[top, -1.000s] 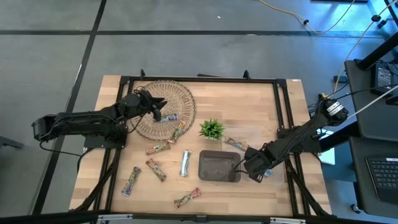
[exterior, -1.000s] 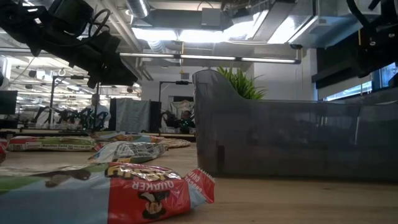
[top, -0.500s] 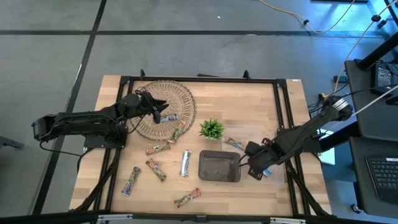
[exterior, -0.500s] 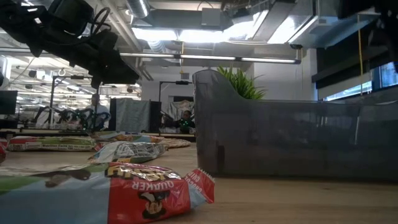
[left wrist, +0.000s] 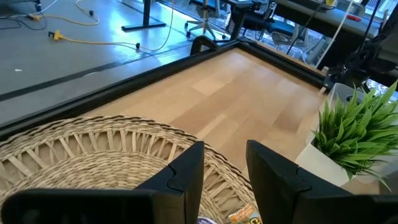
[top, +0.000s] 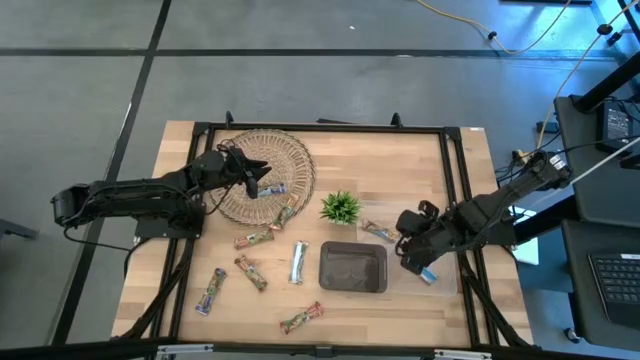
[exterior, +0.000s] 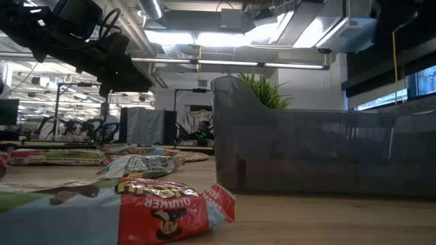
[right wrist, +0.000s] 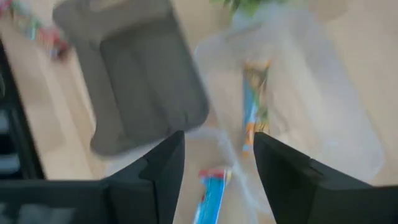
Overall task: Pick and place Granola Bars by type
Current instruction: Put the violet granola bar into the black bin
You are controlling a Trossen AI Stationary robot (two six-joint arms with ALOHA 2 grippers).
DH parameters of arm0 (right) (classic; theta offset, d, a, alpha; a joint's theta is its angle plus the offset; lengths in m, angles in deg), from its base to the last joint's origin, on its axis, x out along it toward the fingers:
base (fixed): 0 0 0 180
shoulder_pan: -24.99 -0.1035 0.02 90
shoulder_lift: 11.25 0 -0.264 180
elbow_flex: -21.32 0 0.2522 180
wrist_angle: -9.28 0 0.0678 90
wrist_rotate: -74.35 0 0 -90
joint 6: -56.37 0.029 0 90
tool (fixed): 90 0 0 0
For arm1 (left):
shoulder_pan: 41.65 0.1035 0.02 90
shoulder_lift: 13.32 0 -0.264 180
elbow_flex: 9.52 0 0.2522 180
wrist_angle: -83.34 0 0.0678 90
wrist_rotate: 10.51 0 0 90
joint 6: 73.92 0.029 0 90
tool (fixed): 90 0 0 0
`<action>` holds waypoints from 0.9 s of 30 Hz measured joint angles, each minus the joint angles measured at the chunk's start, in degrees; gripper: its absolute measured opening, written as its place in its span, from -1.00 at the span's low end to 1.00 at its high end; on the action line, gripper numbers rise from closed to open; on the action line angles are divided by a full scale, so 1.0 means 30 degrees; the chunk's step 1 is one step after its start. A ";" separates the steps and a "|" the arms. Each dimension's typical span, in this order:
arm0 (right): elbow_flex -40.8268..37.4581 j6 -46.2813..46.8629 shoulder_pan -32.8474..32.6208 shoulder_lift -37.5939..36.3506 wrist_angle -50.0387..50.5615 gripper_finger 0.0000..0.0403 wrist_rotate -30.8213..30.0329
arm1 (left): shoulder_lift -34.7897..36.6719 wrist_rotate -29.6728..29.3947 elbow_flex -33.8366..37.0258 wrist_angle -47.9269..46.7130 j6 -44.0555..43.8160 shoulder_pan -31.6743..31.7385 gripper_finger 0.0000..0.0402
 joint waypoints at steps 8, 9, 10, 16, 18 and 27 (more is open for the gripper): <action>0.0000 -0.3112 0.1998 -0.0015 -0.0998 -0.03 0.0476 | 0.0007 -0.0001 0.0000 0.0000 -0.0051 0.0000 -0.43; -0.0007 -0.3509 0.2196 -0.0054 -0.0989 -0.03 0.0585 | 0.0000 -0.0001 0.0000 0.0000 -0.0051 0.0000 -0.43; -0.0007 -0.3919 0.2386 -0.0091 -0.0976 -0.03 0.0622 | 0.0000 -0.0001 0.0000 0.0000 -0.0051 0.0000 -0.43; -0.0007 -0.6011 0.3356 -0.0583 -0.0603 -0.03 0.0712 | 0.0000 -0.0001 0.0000 0.0008 -0.0129 0.0000 -0.26; -0.0015 -0.6364 0.3693 -0.0889 -0.0437 -0.03 0.0719 | 0.0000 -0.0001 0.0000 0.0007 -0.0546 0.0007 -0.13; -0.0015 -0.7175 0.4658 -0.1530 -0.0306 -0.03 0.0712 | 0.0000 0.0072 0.0000 0.0014 -0.3934 0.0021 0.24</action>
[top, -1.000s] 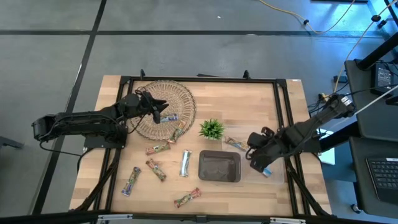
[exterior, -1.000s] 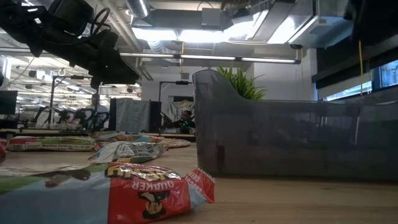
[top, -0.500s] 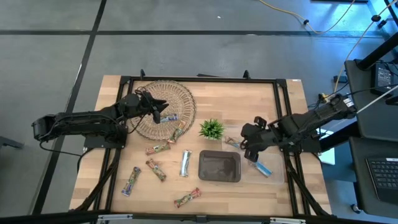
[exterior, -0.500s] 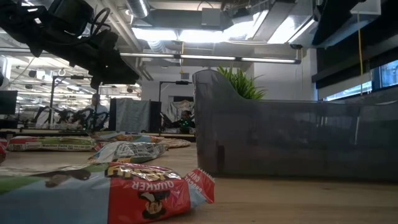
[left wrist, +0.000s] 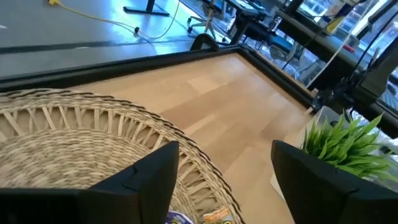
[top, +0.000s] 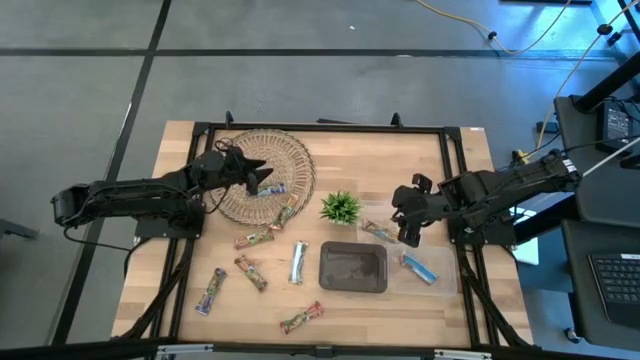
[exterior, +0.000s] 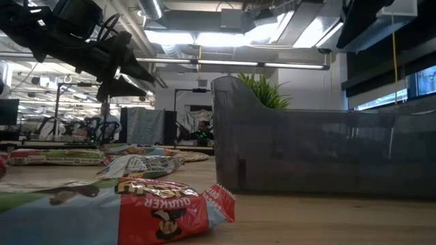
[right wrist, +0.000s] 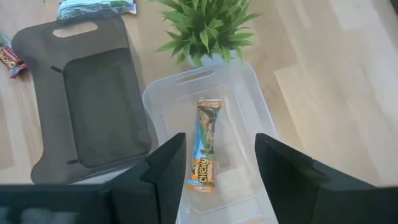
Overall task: Pick and place Granola Bars by type
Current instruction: Put the violet granola bar into the black bin
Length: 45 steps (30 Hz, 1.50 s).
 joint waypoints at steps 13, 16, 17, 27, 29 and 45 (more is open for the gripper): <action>-0.0102 -0.1312 0.1502 0.0000 -0.0284 -0.03 -0.0058 | -0.4891 0.0562 -0.6188 -0.9491 0.5795 0.0394 0.21; -0.0102 -0.1316 0.1532 0.0000 -0.0285 -0.03 0.0722 | -0.6904 0.0569 -0.7656 -1.2356 0.7978 0.0394 0.21; -0.0102 -0.1323 0.1525 0.0000 -0.0327 -0.03 0.0847 | -0.7462 0.0615 -0.7955 -1.2745 0.8620 0.0394 0.21; -0.0106 -0.1295 0.1525 0.0000 -0.0714 -0.03 0.0874 | -1.1214 0.1241 -0.8546 -1.3014 1.1110 0.0394 0.20; -0.0109 -0.1295 0.1525 0.0000 -0.0714 -0.03 0.0874 | -1.1745 0.1469 -0.8546 -1.2971 1.1443 0.0394 0.20; -0.0109 -0.1346 0.1525 0.0007 -0.0677 -0.03 0.0874 | -1.4386 0.1010 -0.8617 -1.2939 1.2758 0.0236 0.13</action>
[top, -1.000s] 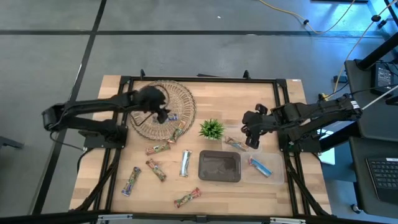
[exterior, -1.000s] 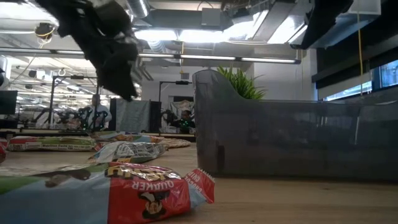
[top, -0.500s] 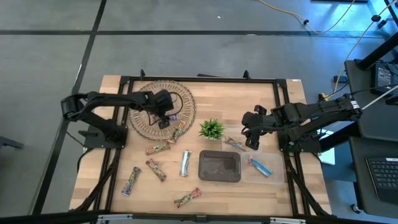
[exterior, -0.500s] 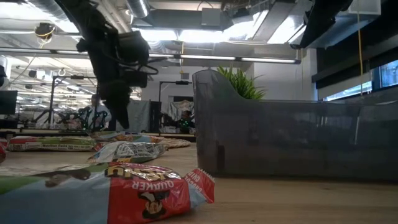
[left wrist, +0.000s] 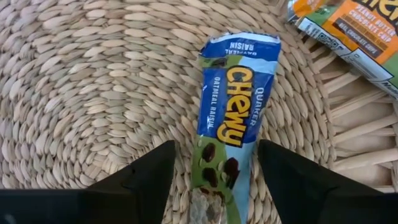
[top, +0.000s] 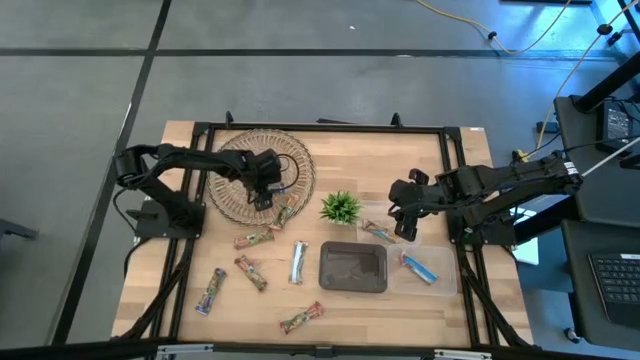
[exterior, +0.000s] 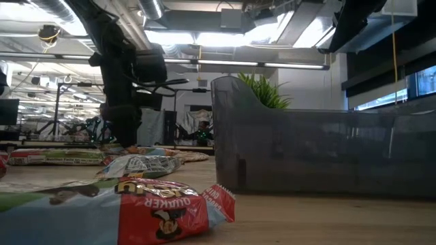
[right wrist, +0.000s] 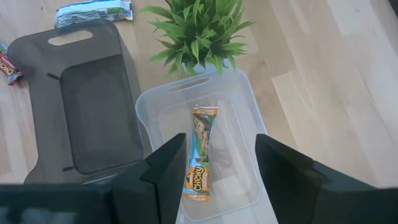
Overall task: Pick and place Granola Bars by type
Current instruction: Put the violet granola bar into the black bin
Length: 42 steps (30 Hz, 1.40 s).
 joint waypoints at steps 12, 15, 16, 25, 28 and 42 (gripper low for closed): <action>0.0000 -0.0058 0.0000 0.0000 0.0051 -0.03 -0.0044 | 0.0026 0.0313 0.0037 0.0000 -0.0025 -0.0070 -0.42; 0.0000 -0.0058 0.0000 0.0000 0.0051 -0.03 -0.0044 | 0.0084 0.0229 0.0056 -0.0007 -0.0476 -0.0205 -0.53; 0.0000 -0.0058 0.0000 0.0000 0.0051 -0.03 -0.0044 | 0.0090 0.0220 0.0056 -0.0015 -0.0586 -0.0236 -0.55; 0.0000 -0.0018 0.0000 0.0000 0.0043 -0.03 -0.0051 | 0.0055 -0.0387 -0.1447 -0.1294 -0.0859 -0.0892 -0.66; 0.0000 -0.0002 0.0000 0.0000 0.0031 -0.03 -0.0051 | 0.0055 -0.0136 -0.2871 -0.2814 -0.1156 -0.1246 -0.67; -0.0005 0.0082 0.0000 0.0000 -0.0049 -0.03 -0.0058 | 0.0092 0.2570 -0.9956 -0.6085 -0.3702 -0.5615 -0.67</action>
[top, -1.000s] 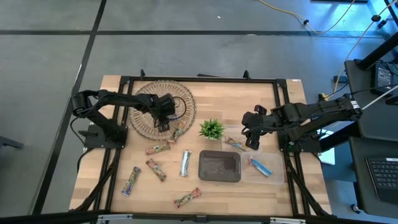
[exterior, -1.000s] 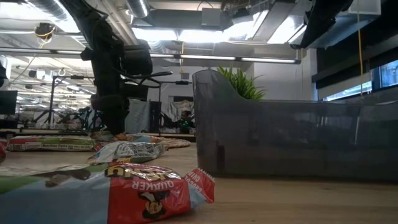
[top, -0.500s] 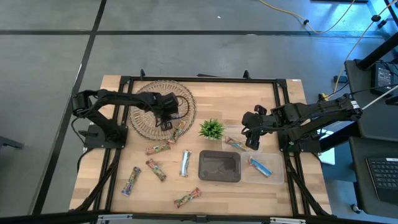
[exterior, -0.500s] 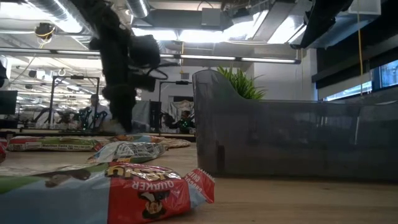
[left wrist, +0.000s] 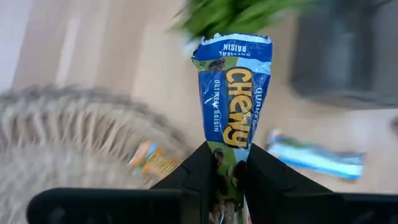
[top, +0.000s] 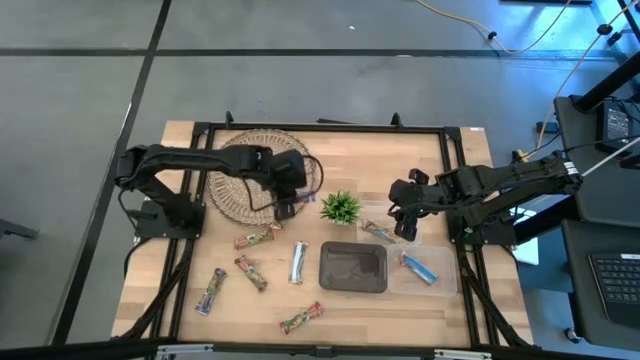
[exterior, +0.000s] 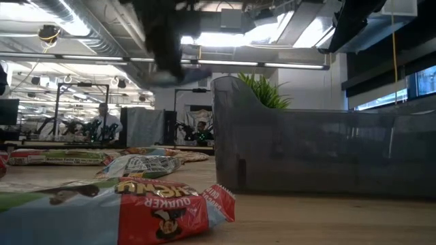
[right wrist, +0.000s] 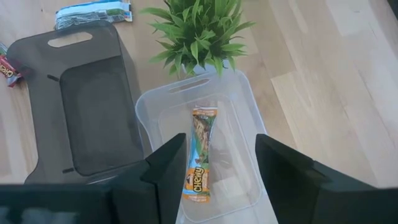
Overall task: Pick and place Granola Bars by type
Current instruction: Put the violet granola bar into the black bin
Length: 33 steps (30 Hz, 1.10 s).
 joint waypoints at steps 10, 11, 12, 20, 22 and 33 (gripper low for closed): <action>-0.0002 0.0012 0.0000 0.0007 -0.1830 -0.03 -0.0007 | 0.0022 -0.0769 -0.1208 0.4426 -0.1538 -0.4460 -0.67; -0.0002 0.0007 0.0000 0.0007 -0.2130 -0.03 -0.0007 | -0.0050 -0.0854 -0.1208 0.5269 -0.1890 -0.4758 -0.67; -0.0002 0.0005 0.0000 0.0007 -0.2369 -0.03 -0.0007 | -0.0181 -0.1046 -0.1208 0.6190 -0.2173 -0.5021 -0.67; -0.0002 -0.0646 0.0000 0.0007 -0.2517 -0.03 -0.0007 | -0.2592 -0.2520 -0.1958 0.9433 -0.3494 -0.6707 -0.67; -0.0002 -0.1118 -0.0003 0.0007 -0.2406 -0.03 0.0004 | -0.3639 -0.2897 -0.2591 0.9408 -0.3822 -0.6952 -0.67; -0.0002 -0.1146 -0.0015 0.0007 -0.0898 -0.03 0.0000 | -0.9360 -0.3019 -0.5322 0.9470 -0.4318 -0.7166 -0.67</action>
